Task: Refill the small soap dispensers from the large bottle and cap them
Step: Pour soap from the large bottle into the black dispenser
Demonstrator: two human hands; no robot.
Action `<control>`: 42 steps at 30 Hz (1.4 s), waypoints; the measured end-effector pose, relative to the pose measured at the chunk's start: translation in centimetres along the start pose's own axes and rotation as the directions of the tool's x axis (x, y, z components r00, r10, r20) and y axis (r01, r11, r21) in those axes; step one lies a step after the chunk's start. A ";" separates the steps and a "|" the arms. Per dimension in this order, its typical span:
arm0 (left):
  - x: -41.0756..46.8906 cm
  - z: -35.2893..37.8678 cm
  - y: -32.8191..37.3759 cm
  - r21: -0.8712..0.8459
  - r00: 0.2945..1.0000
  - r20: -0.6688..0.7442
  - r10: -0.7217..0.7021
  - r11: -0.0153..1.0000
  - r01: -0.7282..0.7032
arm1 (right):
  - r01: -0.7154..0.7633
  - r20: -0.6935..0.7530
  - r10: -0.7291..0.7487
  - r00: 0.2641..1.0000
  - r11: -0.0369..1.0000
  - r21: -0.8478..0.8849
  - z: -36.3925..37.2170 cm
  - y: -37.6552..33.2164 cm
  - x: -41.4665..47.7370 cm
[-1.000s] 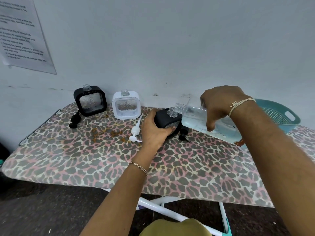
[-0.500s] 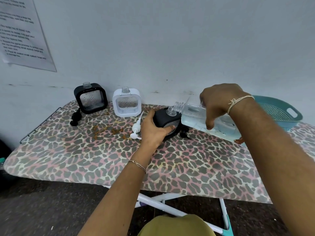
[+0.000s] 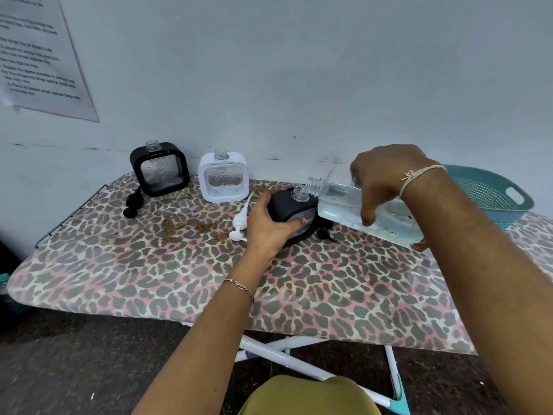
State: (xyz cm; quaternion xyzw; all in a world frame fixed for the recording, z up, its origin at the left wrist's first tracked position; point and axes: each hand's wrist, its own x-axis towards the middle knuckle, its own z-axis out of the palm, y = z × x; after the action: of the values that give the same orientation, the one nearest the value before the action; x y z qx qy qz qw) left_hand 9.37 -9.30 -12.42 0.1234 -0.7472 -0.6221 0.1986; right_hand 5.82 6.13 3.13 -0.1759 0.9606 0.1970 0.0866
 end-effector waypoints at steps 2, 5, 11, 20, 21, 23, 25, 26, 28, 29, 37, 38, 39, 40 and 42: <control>0.0 0.0 -0.2 0.004 1.000 0.001 -0.006 1.000 0.006 | -0.002 0.006 0.002 1.000 1.000 -0.002 0.0 0.0 0.0; 0.1 -0.1 -0.5 0.000 1.000 0.002 -0.008 1.000 0.008 | -0.007 0.012 0.007 1.000 1.000 -0.008 0.0 -0.1 0.0; 0.3 -0.2 -1.0 -0.014 1.000 0.008 -0.027 1.000 0.027 | -0.009 0.018 0.009 1.000 1.000 -0.011 -0.1 -0.2 0.1; 0.7 -0.3 -1.6 -0.052 0.998 0.021 -0.064 0.996 0.065 | -0.009 0.019 0.010 1.000 1.000 -0.010 -0.1 -0.4 0.1; 0.7 -0.4 -1.6 -0.055 0.997 0.022 -0.068 0.996 0.069 | -0.009 0.016 0.009 1.000 1.000 -0.009 -0.1 -0.5 0.1; 0.6 -0.5 -1.6 -0.067 0.997 0.027 -0.078 0.995 0.080 | -0.010 0.013 0.010 1.000 1.000 -0.011 -0.1 -0.5 0.1; 0.5 -0.6 -1.5 -0.084 0.995 0.039 -0.090 0.992 0.093 | -0.011 0.013 0.011 1.000 1.000 -0.013 -0.1 -0.5 0.1; 0.4 -0.6 -1.5 -0.093 0.995 0.044 -0.093 0.991 0.096 | -0.012 0.014 0.012 1.000 1.000 -0.013 -0.1 -0.6 0.1; 0.3 -0.7 -1.4 -0.114 0.994 0.052 -0.094 0.988 0.100 | -0.012 0.016 0.013 1.000 1.000 -0.013 -0.2 -0.6 0.2; 0.3 -0.8 -1.4 -0.125 0.994 0.055 -0.093 0.987 0.099 | -0.012 0.016 0.012 1.000 1.000 -0.012 -0.2 -0.6 0.2; -0.4 -1.2 -0.5 -0.205 0.992 0.103 -0.074 0.974 0.094 | -0.007 0.013 0.007 1.000 1.000 -0.011 -0.1 -0.7 0.3; -0.5 -1.3 -0.5 -0.212 0.991 0.110 -0.077 0.972 0.099 | -0.006 0.014 0.006 1.000 1.000 -0.009 -0.2 -0.7 0.4; -0.5 -1.3 -0.4 -0.217 0.990 0.119 -0.078 0.971 0.103 | -0.006 0.015 0.006 1.000 1.000 -0.009 -0.2 -0.7 0.4; -0.6 -1.4 -0.4 -0.219 0.989 0.128 -0.078 0.970 0.105 | -0.006 0.016 0.006 1.000 1.000 -0.010 -0.2 -0.7 0.4; -0.6 -1.5 -0.3 -0.219 0.988 0.136 -0.073 0.970 0.102 | -0.007 0.018 0.007 1.000 1.000 -0.010 -0.2 -0.7 0.5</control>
State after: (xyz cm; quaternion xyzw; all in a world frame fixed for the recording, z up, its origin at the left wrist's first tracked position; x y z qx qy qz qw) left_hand 10.60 -10.46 -12.62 0.0931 -0.6766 -0.7177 0.1358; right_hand 5.59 5.30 3.00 -0.1714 0.9594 0.2034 0.0937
